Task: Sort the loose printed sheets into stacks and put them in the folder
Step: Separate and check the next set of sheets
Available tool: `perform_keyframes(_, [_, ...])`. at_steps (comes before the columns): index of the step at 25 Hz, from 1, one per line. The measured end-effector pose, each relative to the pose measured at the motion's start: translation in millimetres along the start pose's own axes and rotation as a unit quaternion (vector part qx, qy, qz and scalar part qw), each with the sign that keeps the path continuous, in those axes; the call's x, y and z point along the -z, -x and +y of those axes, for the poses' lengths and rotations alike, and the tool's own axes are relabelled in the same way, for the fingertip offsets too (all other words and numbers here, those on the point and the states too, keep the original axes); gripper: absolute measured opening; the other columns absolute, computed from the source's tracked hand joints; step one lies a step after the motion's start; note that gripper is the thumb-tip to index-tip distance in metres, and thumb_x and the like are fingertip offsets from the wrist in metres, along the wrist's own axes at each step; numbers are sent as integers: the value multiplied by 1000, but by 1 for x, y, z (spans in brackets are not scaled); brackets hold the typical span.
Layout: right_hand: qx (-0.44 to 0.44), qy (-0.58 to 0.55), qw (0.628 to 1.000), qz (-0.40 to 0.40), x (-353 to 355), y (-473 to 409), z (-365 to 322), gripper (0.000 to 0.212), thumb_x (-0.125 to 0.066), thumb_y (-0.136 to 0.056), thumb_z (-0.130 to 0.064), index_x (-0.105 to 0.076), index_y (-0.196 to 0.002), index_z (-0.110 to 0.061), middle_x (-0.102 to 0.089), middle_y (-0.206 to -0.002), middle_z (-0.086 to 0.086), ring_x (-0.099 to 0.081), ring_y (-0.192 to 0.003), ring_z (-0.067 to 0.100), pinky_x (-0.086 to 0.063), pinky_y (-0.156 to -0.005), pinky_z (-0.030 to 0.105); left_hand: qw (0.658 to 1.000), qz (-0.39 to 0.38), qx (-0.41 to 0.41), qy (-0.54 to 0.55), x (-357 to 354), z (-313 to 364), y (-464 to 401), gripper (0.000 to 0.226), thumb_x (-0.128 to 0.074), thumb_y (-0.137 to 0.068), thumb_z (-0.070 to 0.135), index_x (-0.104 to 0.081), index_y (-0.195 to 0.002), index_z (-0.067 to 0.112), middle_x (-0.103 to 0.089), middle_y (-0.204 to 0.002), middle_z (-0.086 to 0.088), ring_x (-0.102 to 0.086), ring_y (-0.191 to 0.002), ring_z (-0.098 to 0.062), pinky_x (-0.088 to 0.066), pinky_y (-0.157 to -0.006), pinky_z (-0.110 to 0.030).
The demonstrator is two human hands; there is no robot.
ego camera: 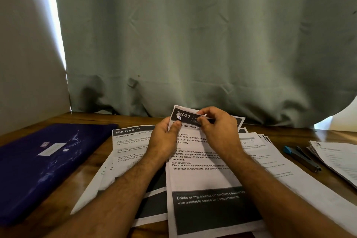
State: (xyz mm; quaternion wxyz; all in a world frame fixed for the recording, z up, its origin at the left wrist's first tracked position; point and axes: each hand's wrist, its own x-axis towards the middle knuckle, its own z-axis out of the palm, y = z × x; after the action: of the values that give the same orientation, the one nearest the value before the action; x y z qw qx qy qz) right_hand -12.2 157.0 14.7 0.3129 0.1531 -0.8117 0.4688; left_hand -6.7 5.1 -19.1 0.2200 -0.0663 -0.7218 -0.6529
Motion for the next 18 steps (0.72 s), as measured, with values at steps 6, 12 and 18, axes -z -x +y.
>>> perform_keyframes(6, [113, 96, 989, -14, 1, -11, -11, 29, -55, -98, -23, -66, -124, -31, -51, -105, -5, -54, -94, 9, -52, -89, 26, 998, 40, 5, 48, 2, 6, 0, 16, -50, -105, 30, -64, -106, 24, -78, -89, -3, -77, -79, -20, -63, -73, -42])
perform_keyframes(12, [131, 211, 967, -63, -6, -33, -32, 39, -50, -100, -24, -55, -136, -36, -38, -101, -5, -49, -90, 13, -50, -93, 33, 992, 48, 21, 114, 8, 10, -7, 15, -50, -105, 28, -64, -105, 30, -79, -88, -2, -77, -81, -24, -63, -73, -43])
perform_keyframes(18, [118, 258, 954, -98, -17, -39, -49, 36, -55, -95, -23, -60, -130, -31, -43, -109, 4, -58, -97, 28, -51, -94, 43, 984, 62, 58, 155, 11, 12, -9, 16, -50, -105, 27, -66, -103, 28, -79, -84, -3, -77, -74, -23, -60, -61, -35])
